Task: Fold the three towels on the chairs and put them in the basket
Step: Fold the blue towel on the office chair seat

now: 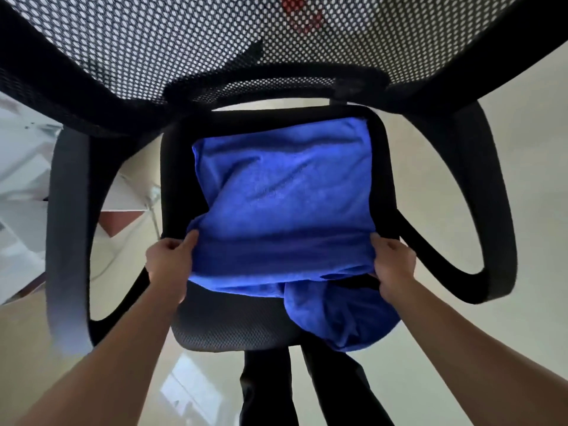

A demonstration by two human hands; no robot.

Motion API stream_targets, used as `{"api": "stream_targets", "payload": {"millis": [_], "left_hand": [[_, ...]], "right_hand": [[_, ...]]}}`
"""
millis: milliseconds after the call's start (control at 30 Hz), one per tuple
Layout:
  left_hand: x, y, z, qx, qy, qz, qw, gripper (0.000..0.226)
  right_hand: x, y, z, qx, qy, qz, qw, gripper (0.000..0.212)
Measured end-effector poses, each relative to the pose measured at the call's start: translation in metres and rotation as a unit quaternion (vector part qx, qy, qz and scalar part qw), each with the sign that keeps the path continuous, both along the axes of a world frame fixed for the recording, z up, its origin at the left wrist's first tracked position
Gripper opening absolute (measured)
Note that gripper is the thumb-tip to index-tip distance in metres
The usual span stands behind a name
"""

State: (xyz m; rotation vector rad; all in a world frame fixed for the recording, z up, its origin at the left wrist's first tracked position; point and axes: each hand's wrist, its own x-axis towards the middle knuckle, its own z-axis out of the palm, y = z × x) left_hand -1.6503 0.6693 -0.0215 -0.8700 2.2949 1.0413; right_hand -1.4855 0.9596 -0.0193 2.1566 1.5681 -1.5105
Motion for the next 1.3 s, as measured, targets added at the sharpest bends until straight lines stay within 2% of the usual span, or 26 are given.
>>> {"api": "stream_targets", "payload": {"millis": [100, 167, 233, 300, 367, 433, 533, 600, 633, 700, 767, 800, 867, 967, 1100, 1167, 1233, 1267, 1300], "left_hand": [[0.029, 0.006, 0.009, 0.095, -0.04, 0.047, 0.994, 0.029], [0.057, 0.007, 0.012, 0.125, -0.084, 0.034, 0.988, 0.024], [0.079, 0.0, 0.013, 0.1, -0.109, 0.019, 0.989, 0.018], [0.087, -0.013, 0.013, 0.055, -0.114, -0.004, 0.992, 0.018], [0.081, -0.029, 0.013, 0.005, -0.132, -0.078, 0.988, 0.025], [0.064, -0.034, 0.016, -0.04, -0.159, -0.186, 0.969, 0.033], [0.015, -0.026, 0.007, -0.079, -0.106, -0.257, 0.957, 0.053], [-0.027, -0.007, -0.003, -0.08, -0.042, -0.246, 0.965, 0.067], [-0.045, 0.005, -0.006, -0.059, -0.015, -0.215, 0.975, 0.067], [-0.077, 0.034, -0.01, 0.014, 0.039, -0.152, 0.988, 0.052], [-0.11, 0.051, -0.02, 0.047, 0.061, -0.133, 0.988, 0.032], [-0.125, 0.054, -0.025, 0.051, 0.061, -0.128, 0.989, 0.031], [-0.151, 0.05, -0.039, 0.045, 0.039, -0.123, 0.991, 0.033], [-0.169, 0.045, -0.051, 0.042, 0.04, -0.109, 0.992, 0.035], [-0.162, 0.041, -0.05, -0.055, 0.082, -0.092, 0.991, 0.028], [-0.135, 0.052, -0.023, -0.091, 0.151, -0.126, 0.976, 0.017], [-0.088, 0.061, 0.0, -0.065, 0.203, -0.243, 0.946, 0.008], [-0.063, 0.062, 0.008, -0.053, 0.191, -0.302, 0.932, 0.008], [-0.04, 0.056, 0.008, -0.051, 0.157, -0.354, 0.921, 0.011]], "right_hand": [[0.004, -0.016, 0.006, -0.051, 0.033, 0.005, 0.998, 0.049], [0.015, -0.029, 0.01, -0.084, 0.034, 0.052, 0.995, 0.034], [0.032, -0.037, 0.011, -0.06, 0.005, 0.099, 0.993, 0.025], [0.049, -0.033, 0.015, -0.009, -0.049, 0.187, 0.981, 0.025], [0.058, -0.026, 0.022, 0.01, -0.103, 0.286, 0.953, 0.028], [0.056, -0.017, 0.029, 0.015, -0.14, 0.347, 0.927, 0.031], [0.027, 0.004, 0.027, 0.095, -0.139, 0.372, 0.913, 0.044], [-0.007, 0.021, 0.017, 0.157, -0.082, 0.351, 0.92, 0.049], [-0.028, 0.029, 0.011, 0.171, -0.062, 0.339, 0.923, 0.05], [-0.069, 0.044, 0.003, 0.173, -0.042, 0.319, 0.931, 0.049], [-0.104, 0.057, -0.002, 0.168, -0.032, 0.317, 0.933, 0.032], [-0.117, 0.064, -0.003, 0.169, -0.035, 0.322, 0.931, 0.027], [-0.135, 0.076, -0.001, 0.173, -0.049, 0.328, 0.927, 0.032], [-0.147, 0.089, 0.002, 0.2, -0.066, 0.327, 0.921, 0.023], [-0.142, 0.085, 0.002, 0.244, -0.08, 0.343, 0.904, 0.037], [-0.13, 0.068, 0.008, 0.324, -0.048, 0.4, 0.856, 0.043], [-0.11, 0.044, 0.01, 0.362, 0.05, 0.451, 0.815, 0.039], [-0.097, 0.032, 0.005, 0.327, 0.087, 0.47, 0.815, 0.035], [-0.081, 0.023, -0.001, 0.256, 0.094, 0.479, 0.835, 0.032]]}}
